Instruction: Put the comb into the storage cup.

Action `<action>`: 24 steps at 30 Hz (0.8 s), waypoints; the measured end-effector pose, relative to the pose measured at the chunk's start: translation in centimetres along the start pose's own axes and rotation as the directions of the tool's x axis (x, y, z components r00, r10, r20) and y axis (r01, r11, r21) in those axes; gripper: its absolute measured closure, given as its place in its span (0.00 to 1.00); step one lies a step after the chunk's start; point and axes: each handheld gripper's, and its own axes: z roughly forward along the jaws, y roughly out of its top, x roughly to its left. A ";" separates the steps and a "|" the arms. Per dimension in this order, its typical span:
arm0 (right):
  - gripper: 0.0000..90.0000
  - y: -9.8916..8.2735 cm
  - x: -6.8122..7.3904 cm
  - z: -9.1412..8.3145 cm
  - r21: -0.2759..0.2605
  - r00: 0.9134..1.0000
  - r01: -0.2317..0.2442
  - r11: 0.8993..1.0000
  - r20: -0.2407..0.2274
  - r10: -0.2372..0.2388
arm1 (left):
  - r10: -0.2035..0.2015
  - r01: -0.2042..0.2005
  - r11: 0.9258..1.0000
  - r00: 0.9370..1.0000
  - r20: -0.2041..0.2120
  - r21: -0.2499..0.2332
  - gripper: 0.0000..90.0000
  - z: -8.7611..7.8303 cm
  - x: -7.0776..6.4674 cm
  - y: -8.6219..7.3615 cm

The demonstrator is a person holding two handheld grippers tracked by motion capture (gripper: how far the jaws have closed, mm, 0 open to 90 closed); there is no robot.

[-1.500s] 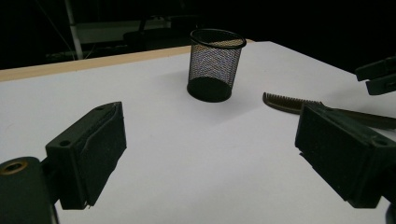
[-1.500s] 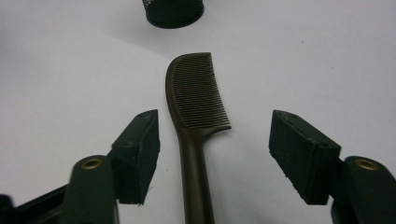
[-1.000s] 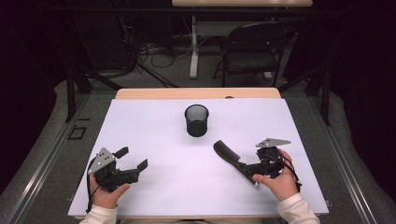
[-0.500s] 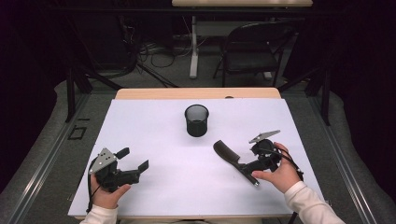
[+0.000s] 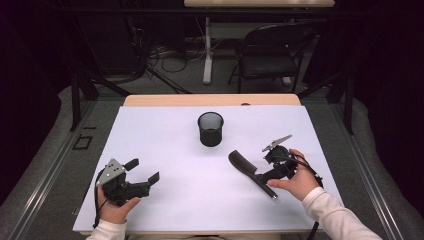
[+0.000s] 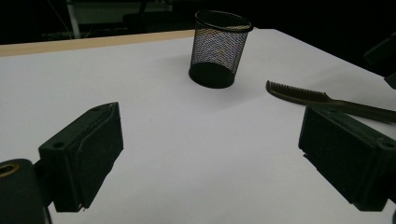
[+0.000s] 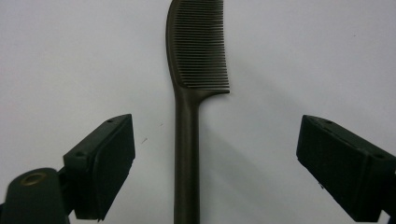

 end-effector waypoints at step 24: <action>0.19 2.2 0.9 2.4 0.159 0.997 0.078 0.984 0.002 -0.080 | 0.014 -0.014 1.000 1.000 -0.003 0.018 0.08 0.2 -0.2 -0.1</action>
